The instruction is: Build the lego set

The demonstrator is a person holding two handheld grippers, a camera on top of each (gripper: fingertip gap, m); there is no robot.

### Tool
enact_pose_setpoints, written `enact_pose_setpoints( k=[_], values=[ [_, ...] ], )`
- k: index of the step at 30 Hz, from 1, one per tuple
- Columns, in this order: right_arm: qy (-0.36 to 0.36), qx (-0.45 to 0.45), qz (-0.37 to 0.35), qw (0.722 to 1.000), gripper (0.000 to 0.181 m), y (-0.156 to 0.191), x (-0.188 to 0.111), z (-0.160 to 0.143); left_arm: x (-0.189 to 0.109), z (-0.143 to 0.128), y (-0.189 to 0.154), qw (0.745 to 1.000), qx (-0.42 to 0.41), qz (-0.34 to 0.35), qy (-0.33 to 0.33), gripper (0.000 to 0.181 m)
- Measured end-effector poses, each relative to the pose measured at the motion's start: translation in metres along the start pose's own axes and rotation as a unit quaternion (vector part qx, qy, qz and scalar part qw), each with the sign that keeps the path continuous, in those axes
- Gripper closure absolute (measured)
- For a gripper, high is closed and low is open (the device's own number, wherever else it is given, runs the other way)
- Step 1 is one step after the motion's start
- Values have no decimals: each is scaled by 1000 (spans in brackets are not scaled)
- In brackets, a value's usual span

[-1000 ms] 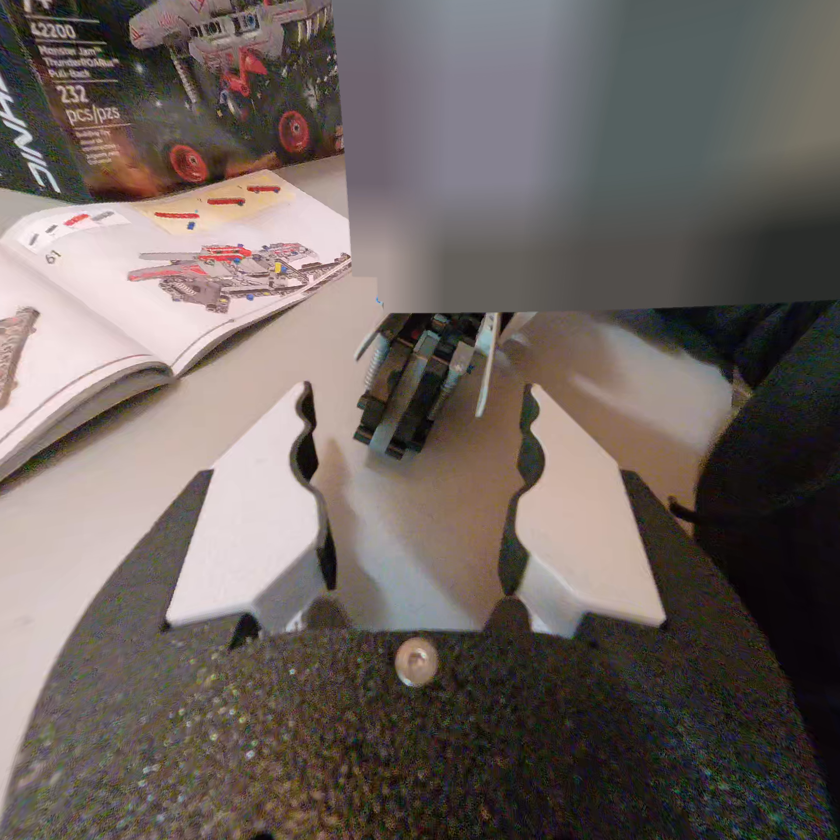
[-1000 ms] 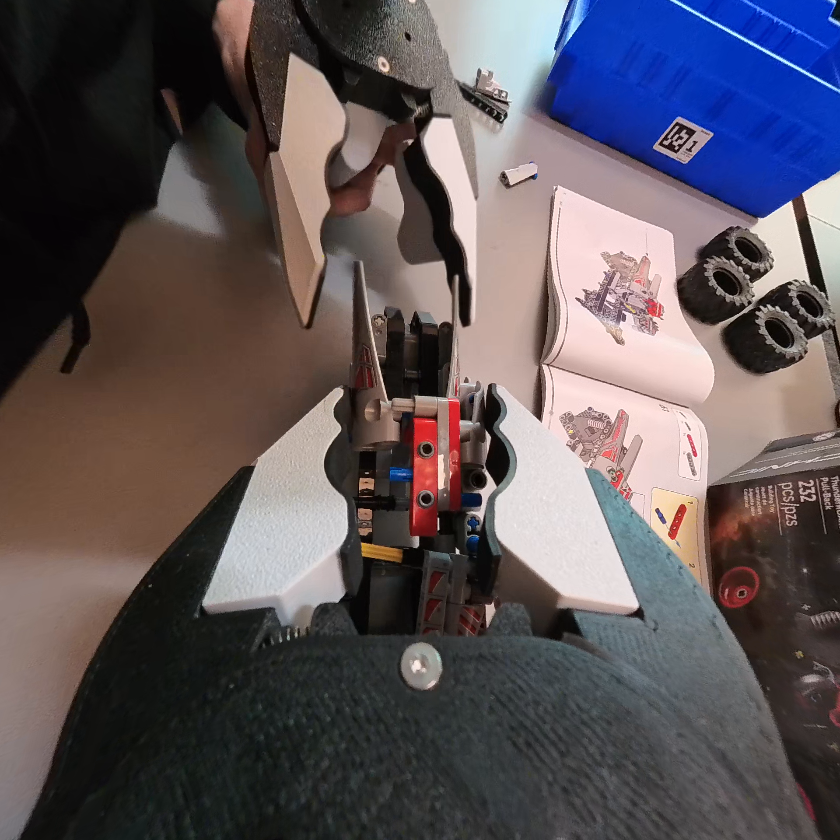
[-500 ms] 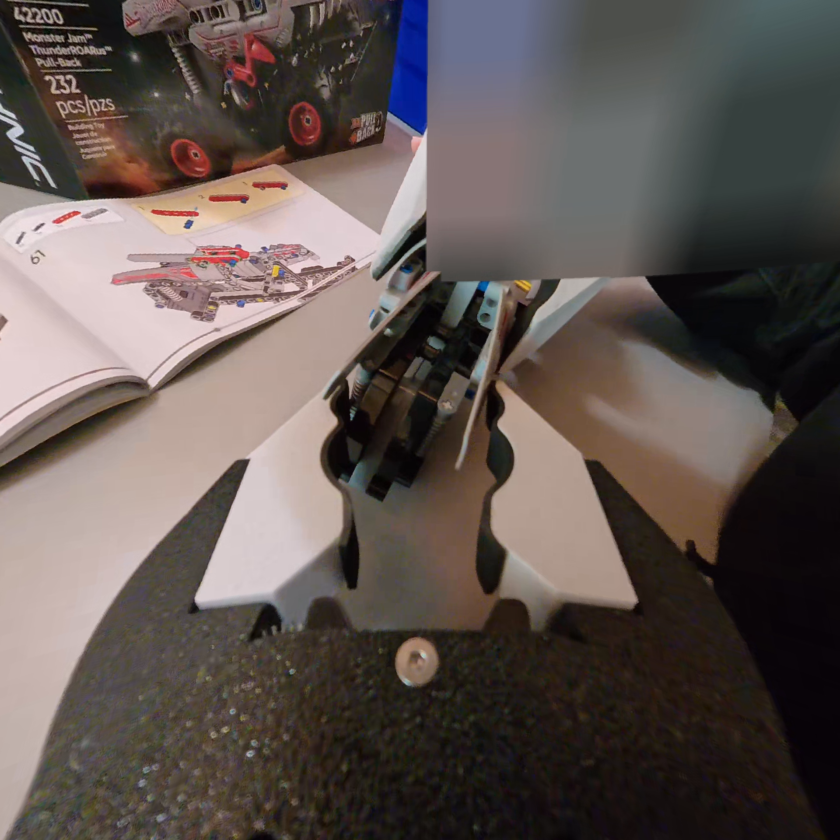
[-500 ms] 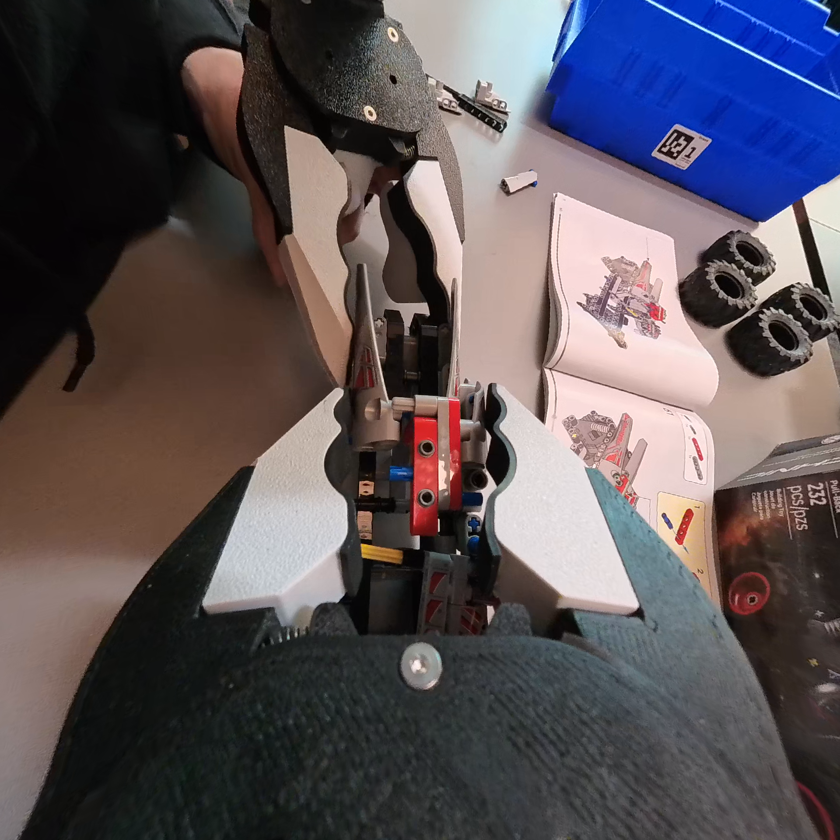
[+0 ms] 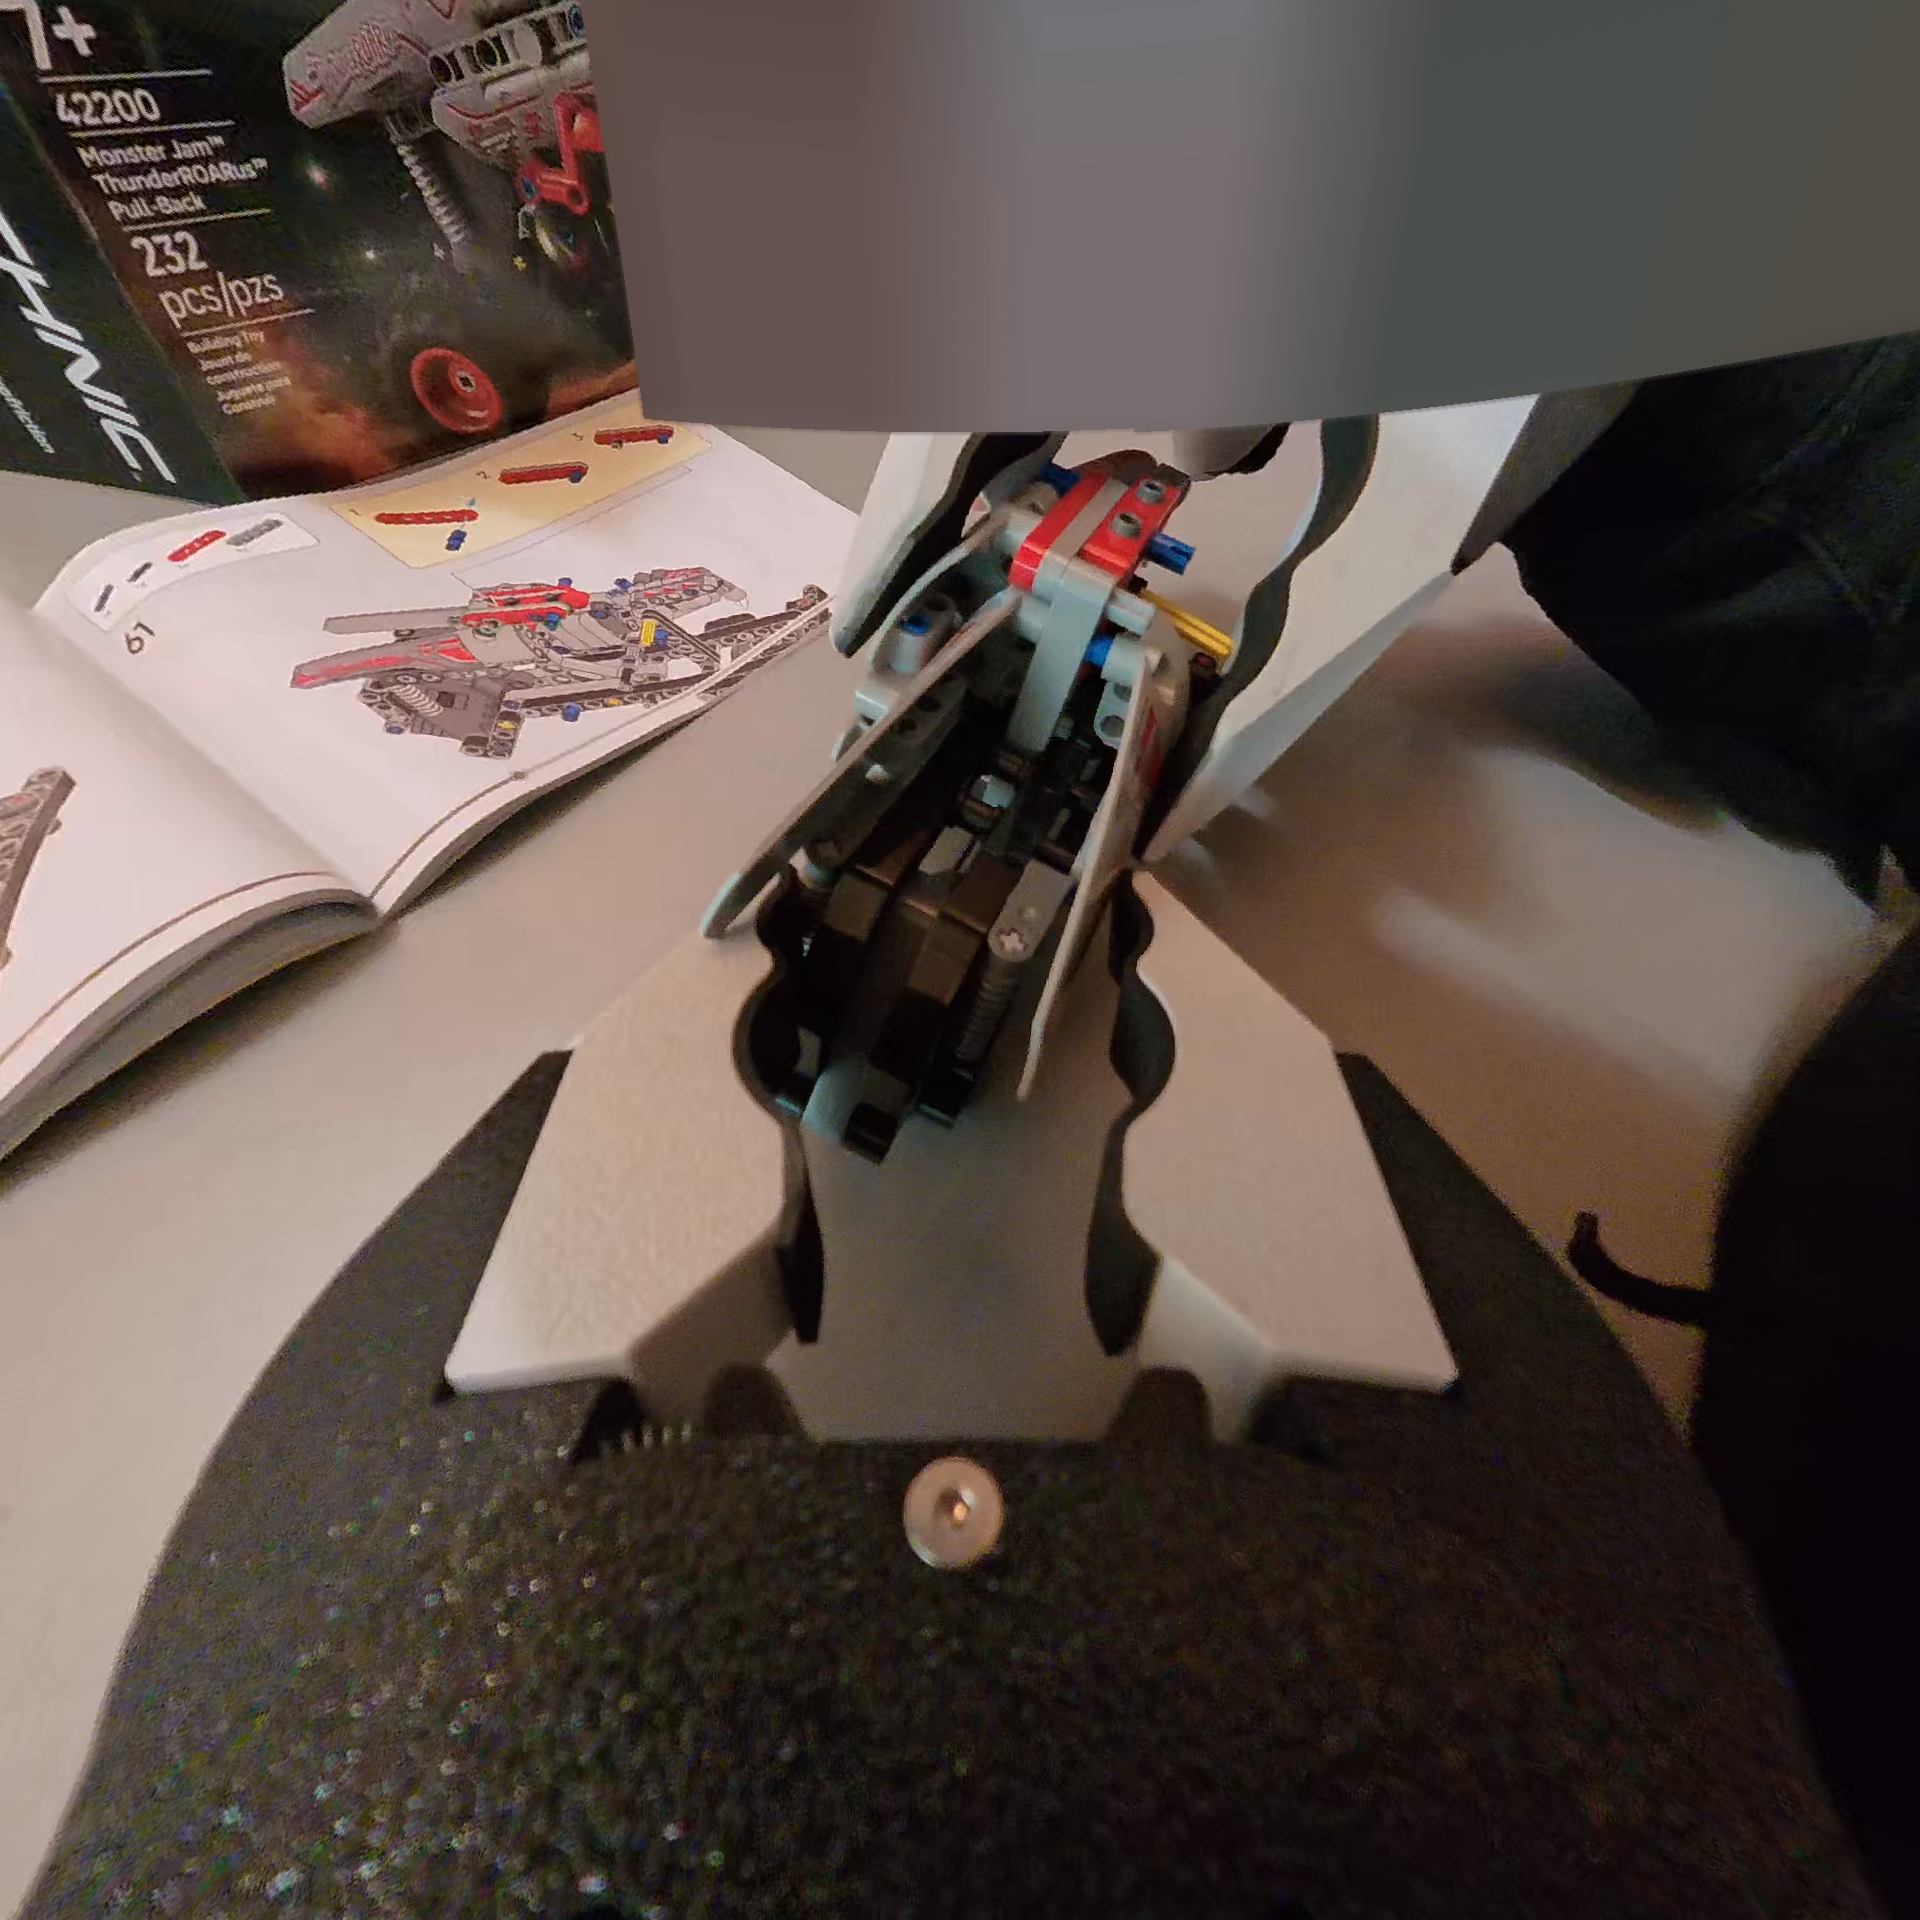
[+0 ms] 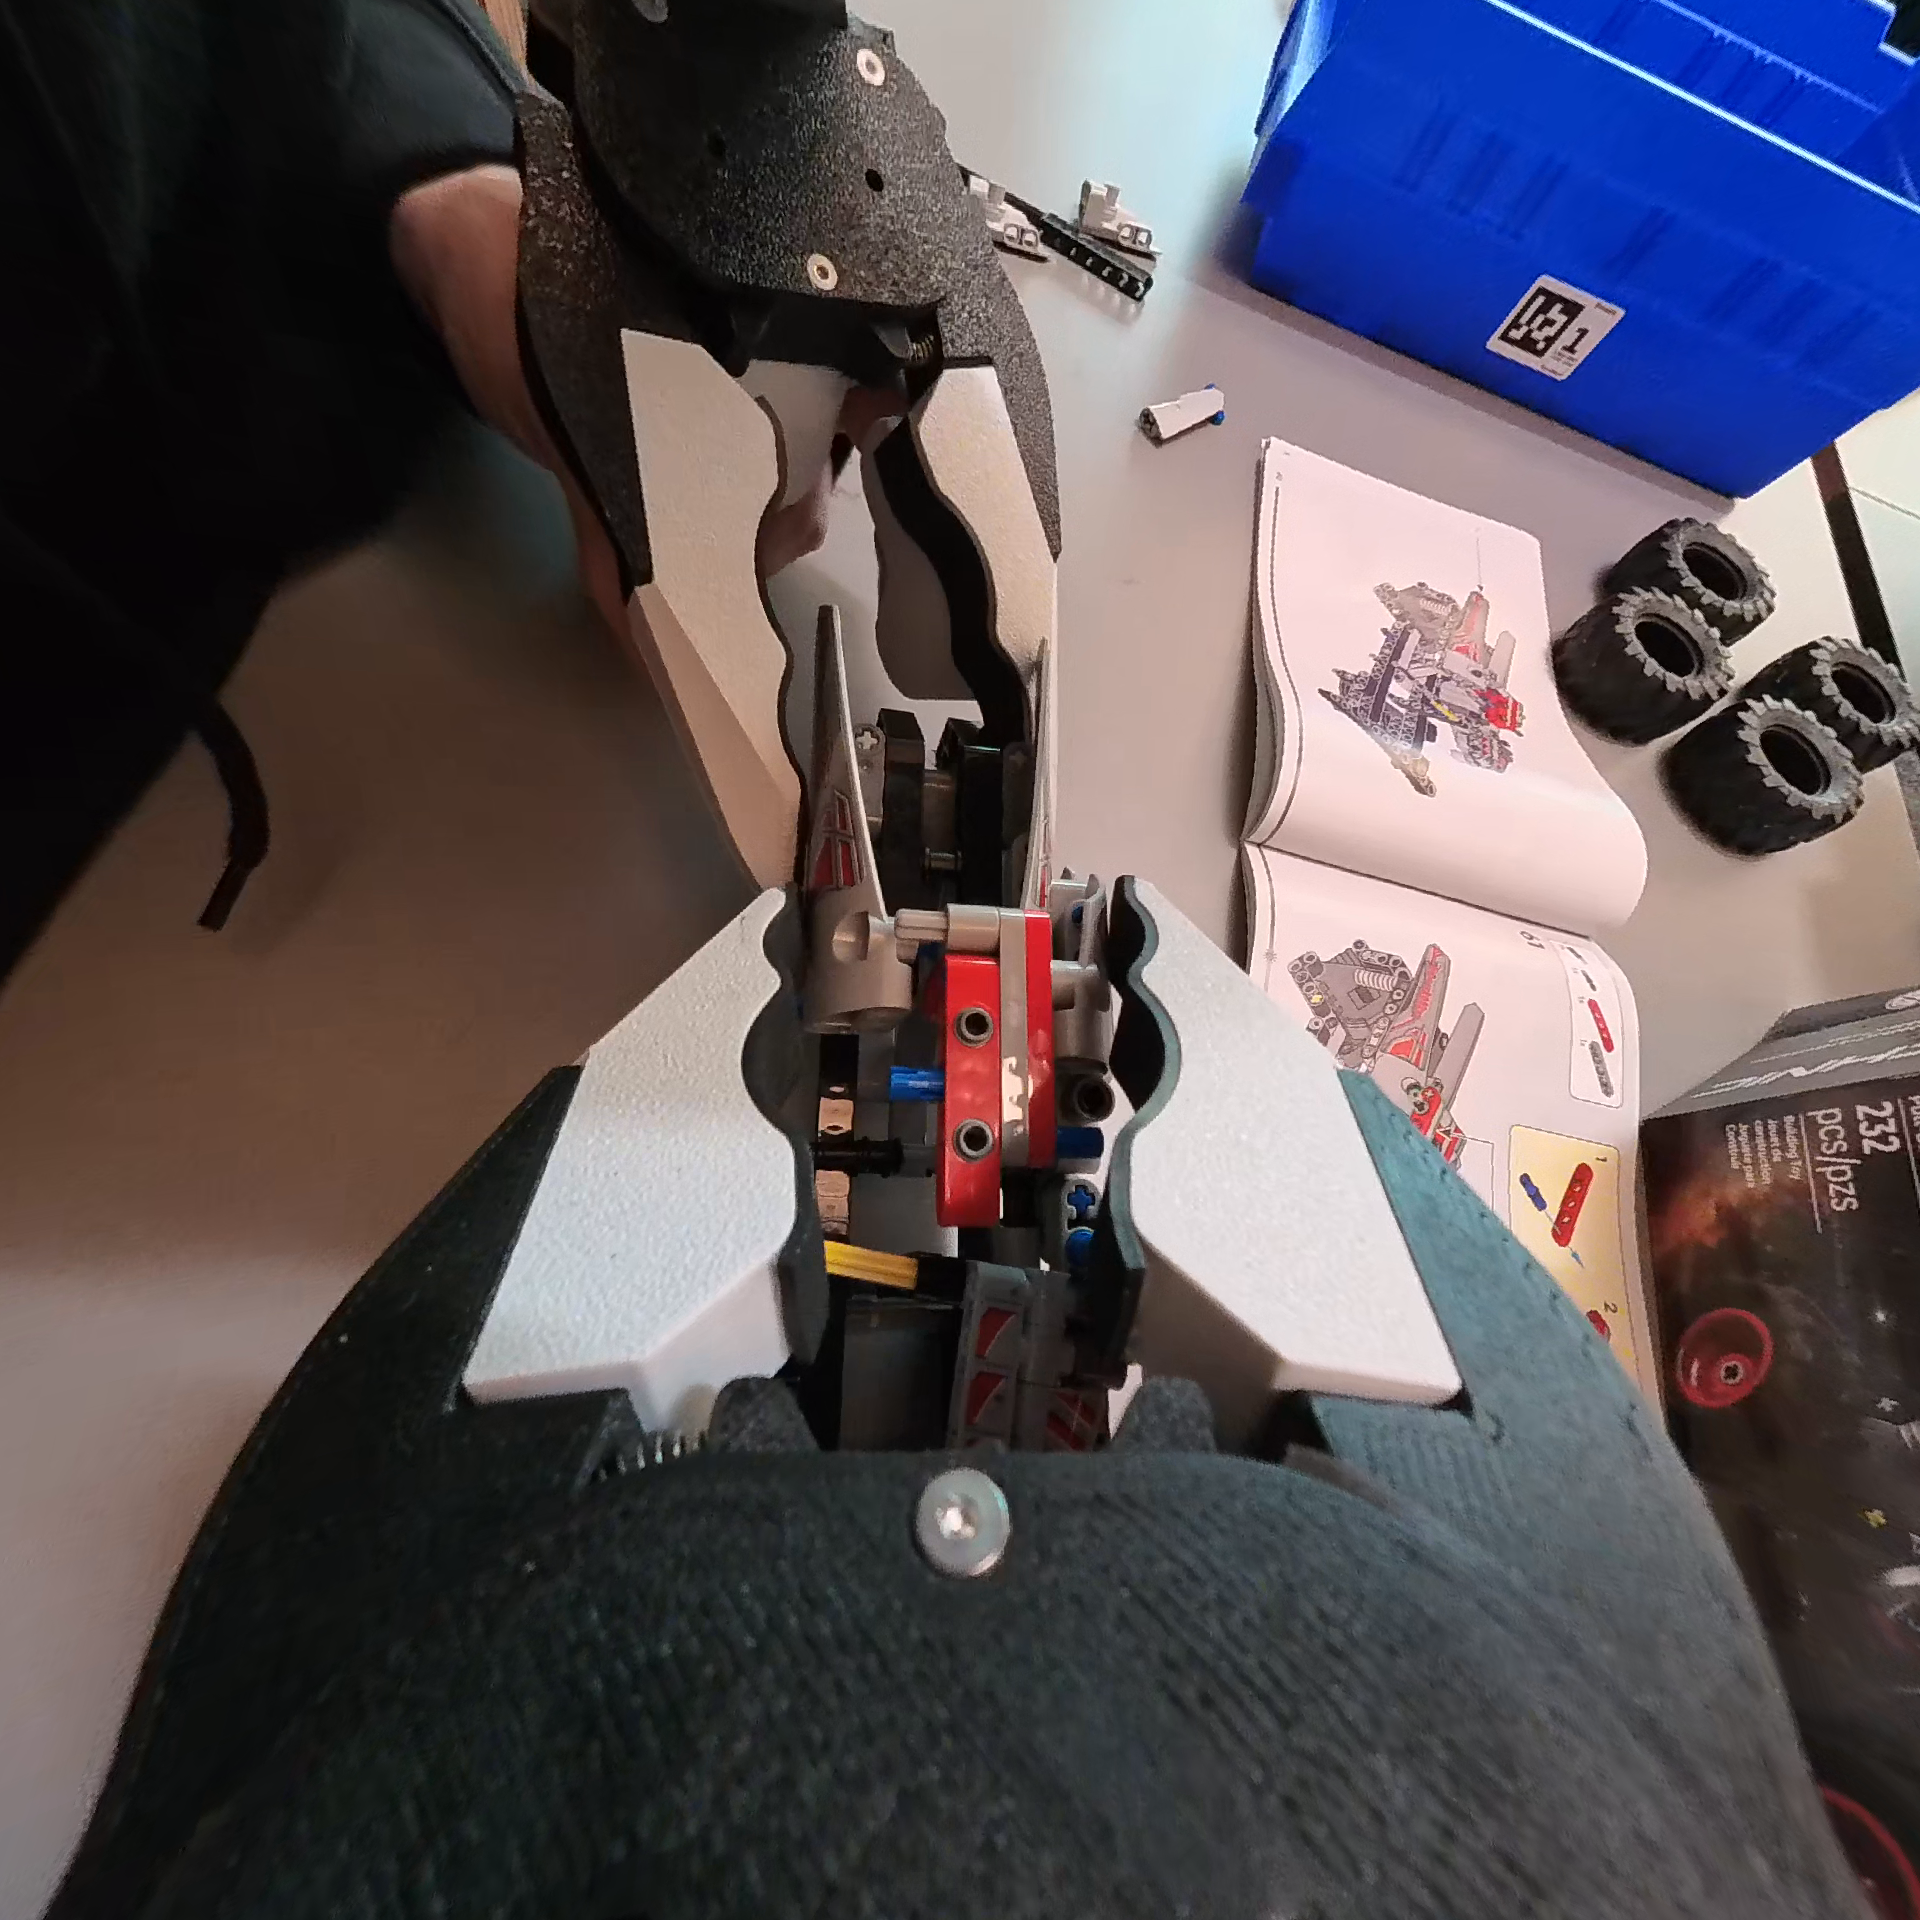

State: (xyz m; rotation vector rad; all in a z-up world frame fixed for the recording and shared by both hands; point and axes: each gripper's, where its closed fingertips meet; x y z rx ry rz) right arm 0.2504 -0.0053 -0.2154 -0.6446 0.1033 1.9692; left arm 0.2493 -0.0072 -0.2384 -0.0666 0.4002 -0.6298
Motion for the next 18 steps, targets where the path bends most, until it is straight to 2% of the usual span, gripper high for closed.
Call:
enact_pose_setpoints(
  k=[12, 18],
  values=[
    [-15, -11, -13, 1000, 122, -3, 0, 0, 2, 1, 2, 1000, 1, -16, 1, 125],
    [-22, -15, -4, 1000, 123, -2, 0, 1, -1, 4, -1, 998, -21, -52, -6, 125]
  ],
)
Point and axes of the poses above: each gripper's, where its closed fingertips meet, x out along the fingers, z out of its top, y = z × x across the jaws, and after that the axes turned 6 degrees about -y, right-handed
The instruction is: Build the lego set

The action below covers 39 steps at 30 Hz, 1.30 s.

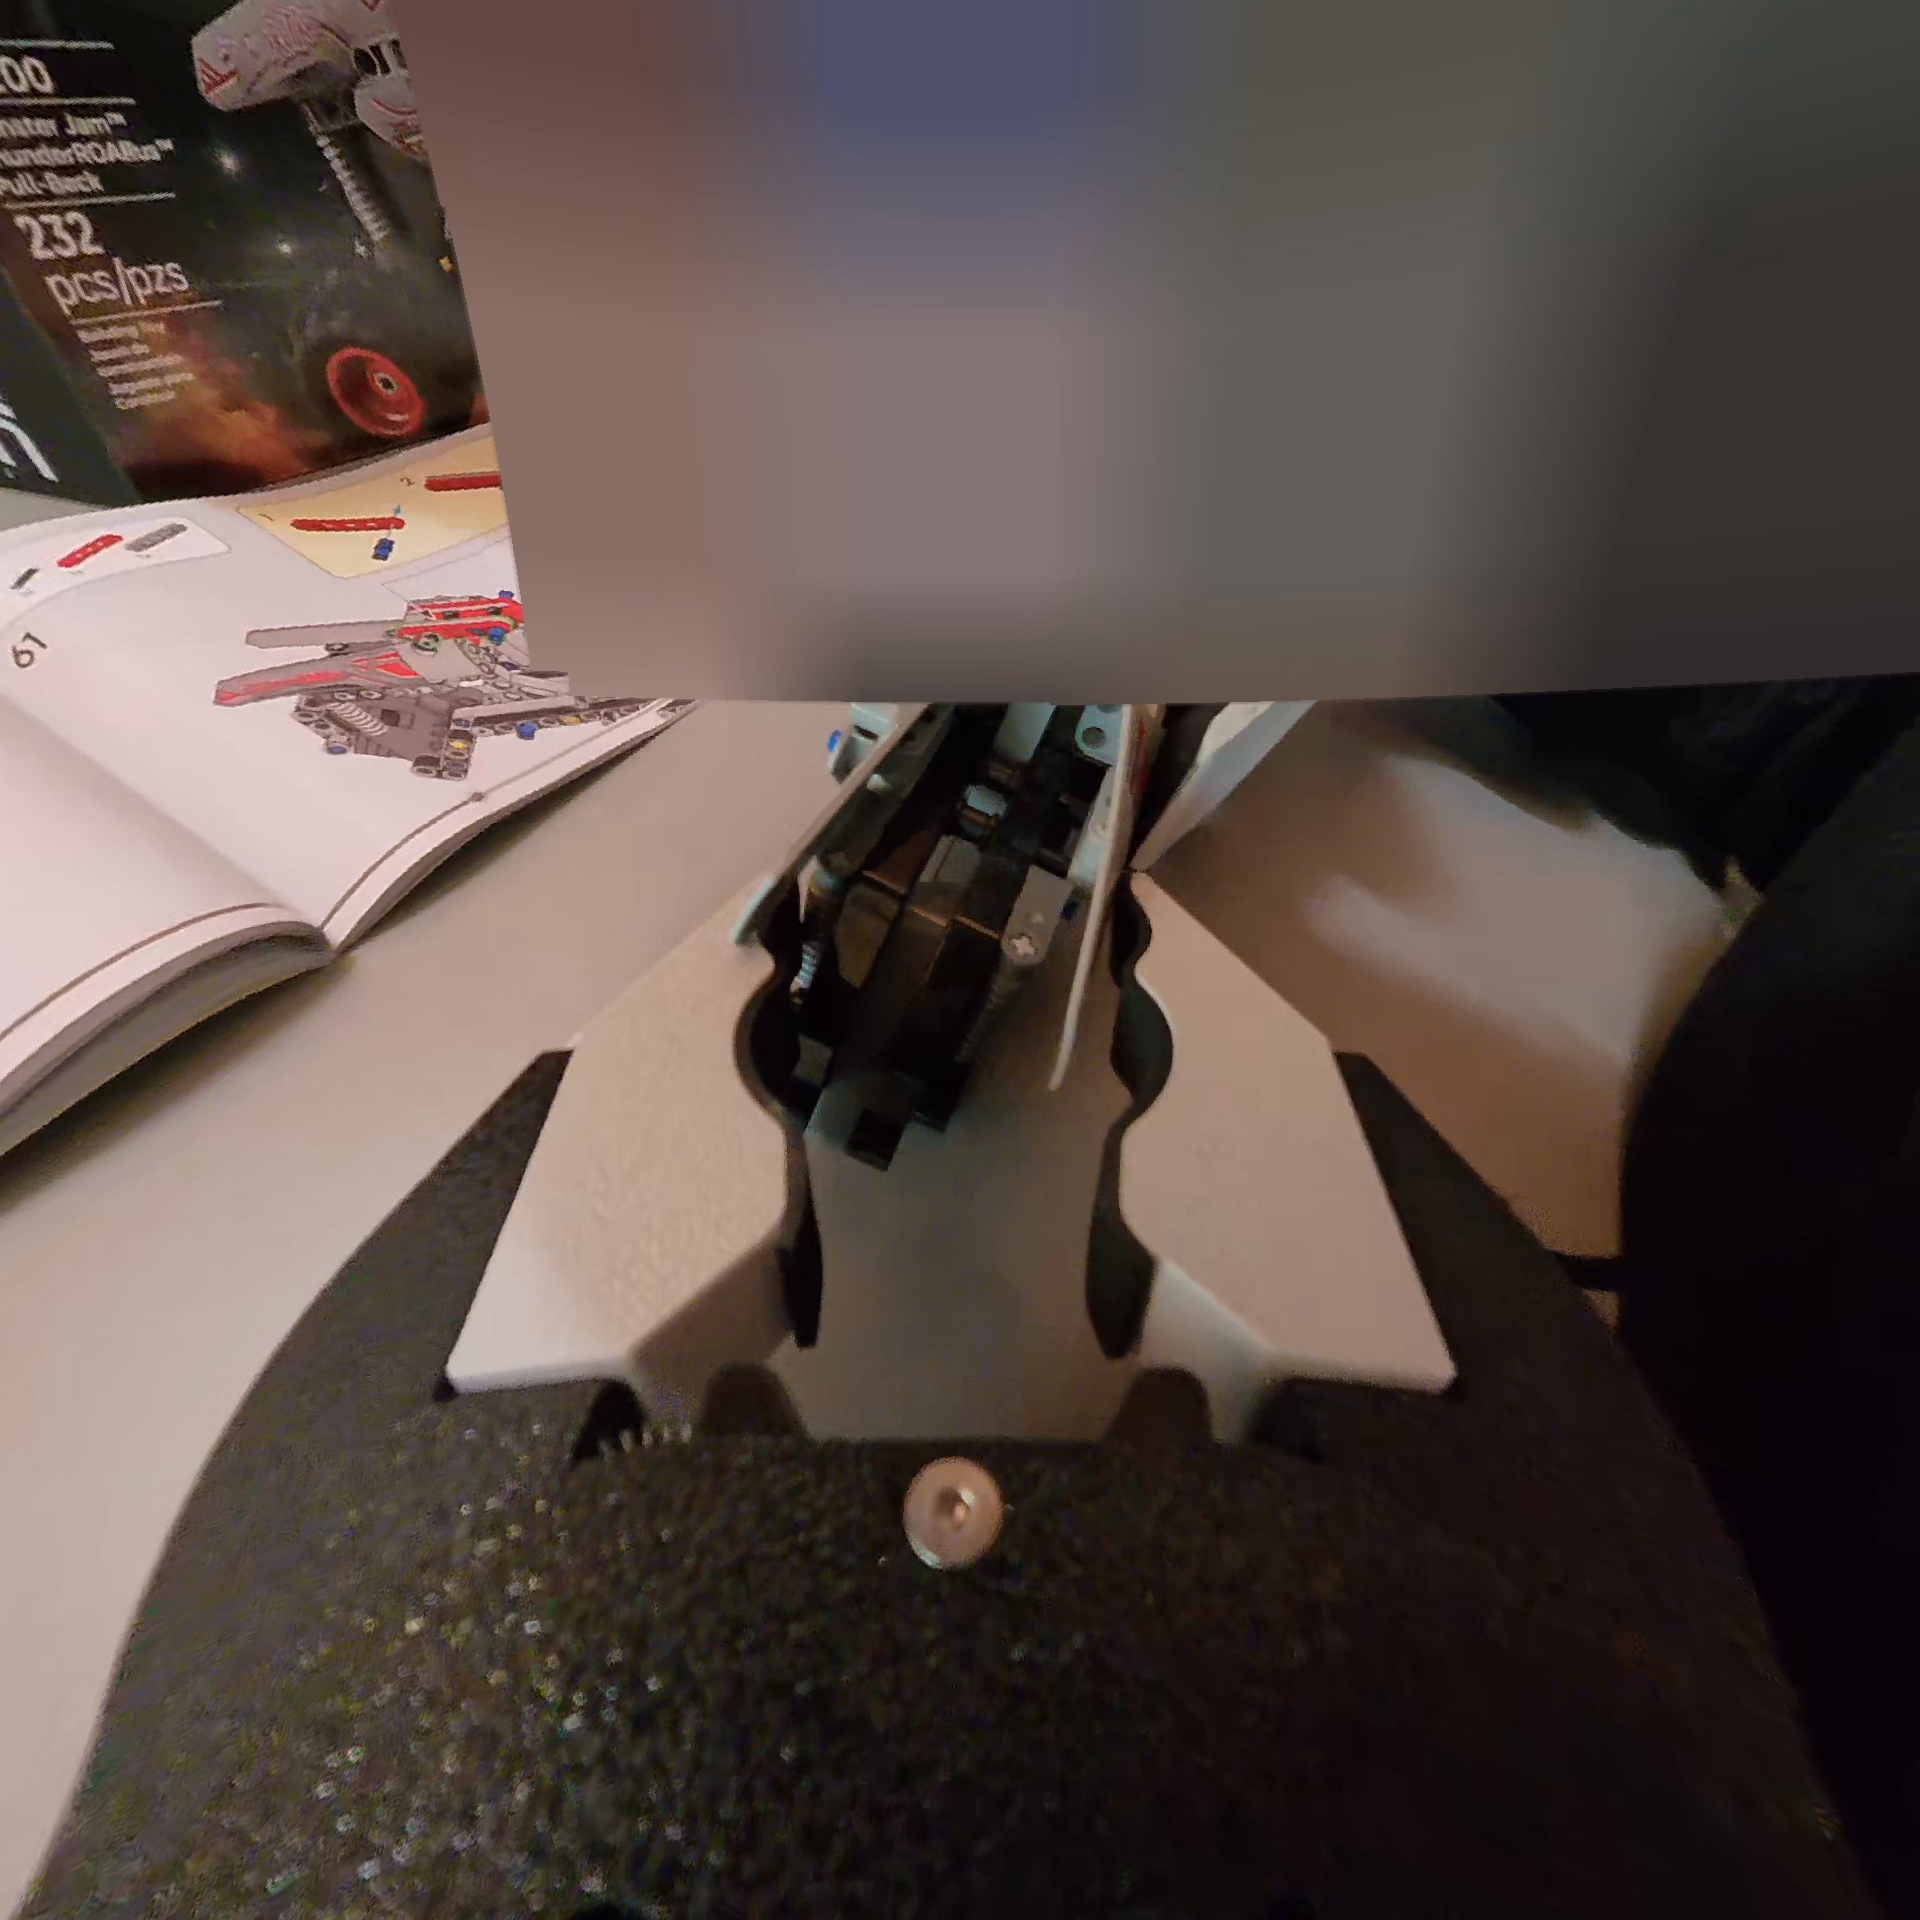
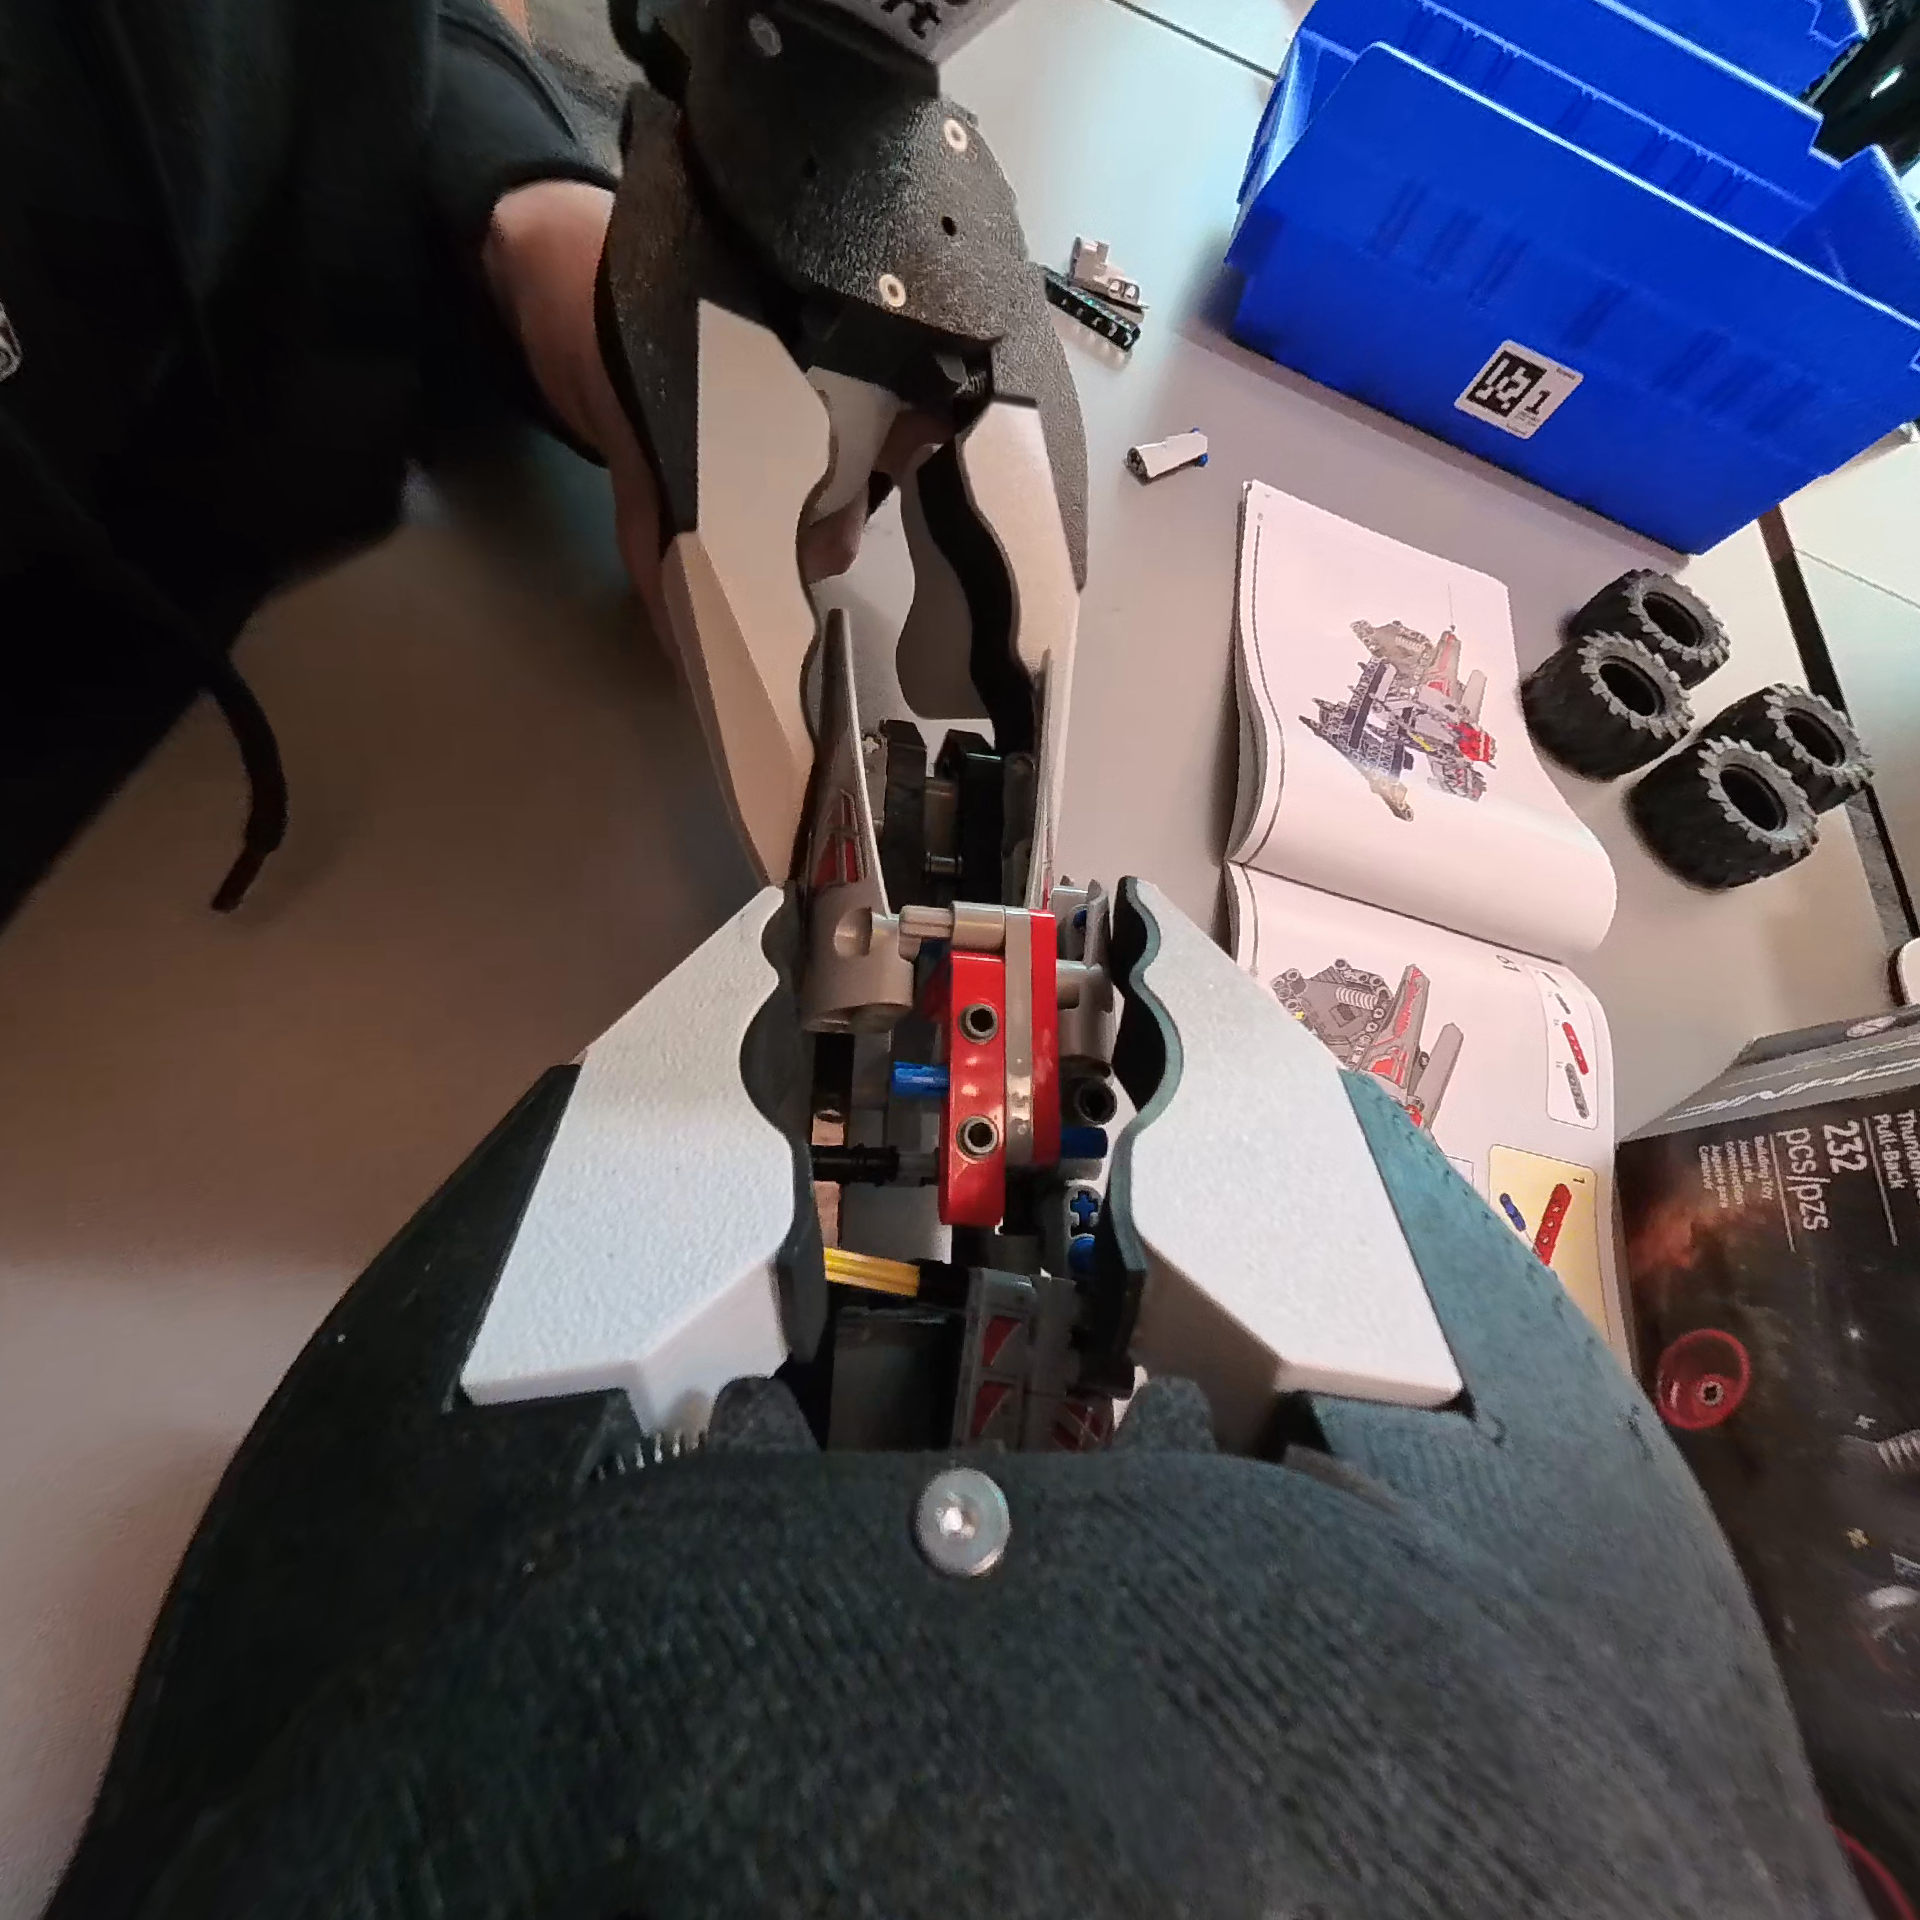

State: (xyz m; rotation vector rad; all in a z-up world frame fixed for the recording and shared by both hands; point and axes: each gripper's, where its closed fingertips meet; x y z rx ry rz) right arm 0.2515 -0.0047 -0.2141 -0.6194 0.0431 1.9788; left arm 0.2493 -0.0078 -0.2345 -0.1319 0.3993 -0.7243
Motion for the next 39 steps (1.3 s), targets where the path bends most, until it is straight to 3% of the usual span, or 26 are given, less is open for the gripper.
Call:
enact_pose_setpoints(
  k=[39],
  values=[
    [-18, 5, 8, 1000, 122, 0, 1, 1, 3, 0, 1, 1000, -12, -19, 8, 127]
  ],
)
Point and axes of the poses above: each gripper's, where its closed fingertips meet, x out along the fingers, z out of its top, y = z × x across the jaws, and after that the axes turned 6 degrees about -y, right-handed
